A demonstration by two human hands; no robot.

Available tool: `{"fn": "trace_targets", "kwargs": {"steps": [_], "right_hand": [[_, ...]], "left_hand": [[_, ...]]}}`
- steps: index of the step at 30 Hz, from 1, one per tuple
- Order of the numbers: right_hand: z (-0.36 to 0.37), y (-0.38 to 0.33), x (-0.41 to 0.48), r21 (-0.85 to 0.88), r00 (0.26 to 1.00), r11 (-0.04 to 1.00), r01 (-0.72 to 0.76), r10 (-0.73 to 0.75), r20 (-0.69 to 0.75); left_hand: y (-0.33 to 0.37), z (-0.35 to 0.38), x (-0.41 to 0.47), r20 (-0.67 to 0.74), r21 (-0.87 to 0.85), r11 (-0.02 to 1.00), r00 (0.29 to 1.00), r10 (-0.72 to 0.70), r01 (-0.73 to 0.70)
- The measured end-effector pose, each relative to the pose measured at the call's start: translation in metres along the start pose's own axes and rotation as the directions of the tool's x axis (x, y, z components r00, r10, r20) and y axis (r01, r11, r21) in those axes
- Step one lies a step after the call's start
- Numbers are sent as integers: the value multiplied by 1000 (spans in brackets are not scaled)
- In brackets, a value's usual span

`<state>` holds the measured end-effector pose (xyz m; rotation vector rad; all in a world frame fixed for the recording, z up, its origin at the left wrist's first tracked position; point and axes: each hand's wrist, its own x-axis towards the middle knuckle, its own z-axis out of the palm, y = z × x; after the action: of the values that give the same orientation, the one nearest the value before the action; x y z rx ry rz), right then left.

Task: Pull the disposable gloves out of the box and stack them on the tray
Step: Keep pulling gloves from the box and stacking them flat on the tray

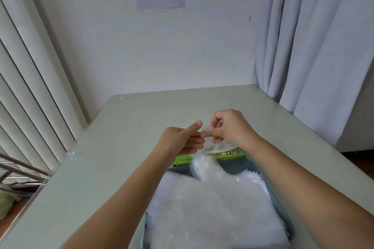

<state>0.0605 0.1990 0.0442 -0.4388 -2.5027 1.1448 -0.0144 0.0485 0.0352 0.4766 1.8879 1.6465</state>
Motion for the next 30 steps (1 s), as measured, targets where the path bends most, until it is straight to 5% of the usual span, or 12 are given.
{"fn": "trace_targets", "kwargs": {"steps": [16, 20, 23, 28, 30], "right_hand": [[-14, 3, 2, -188, 954, 935, 299, -293, 64], [-5, 5, 10, -252, 950, 916, 313, -299, 95], [3, 7, 14, -133, 973, 966, 221, -227, -32], [3, 15, 22, 216, 971, 976, 35, 18, -239], [4, 18, 25, 276, 967, 961, -24, 92, -238]], "left_hand": [[-12, 2, 13, -59, -44, 997, 997, 54, -57], [-13, -3, 14, -67, -34, 996, 995, 78, -80], [-12, -12, 13, -68, -13, 996, 994, 82, -83], [-16, -41, 11, -114, 367, 930, 992, 55, -10], [-16, -46, 9, -233, 649, 758, 935, 269, -56]]}}
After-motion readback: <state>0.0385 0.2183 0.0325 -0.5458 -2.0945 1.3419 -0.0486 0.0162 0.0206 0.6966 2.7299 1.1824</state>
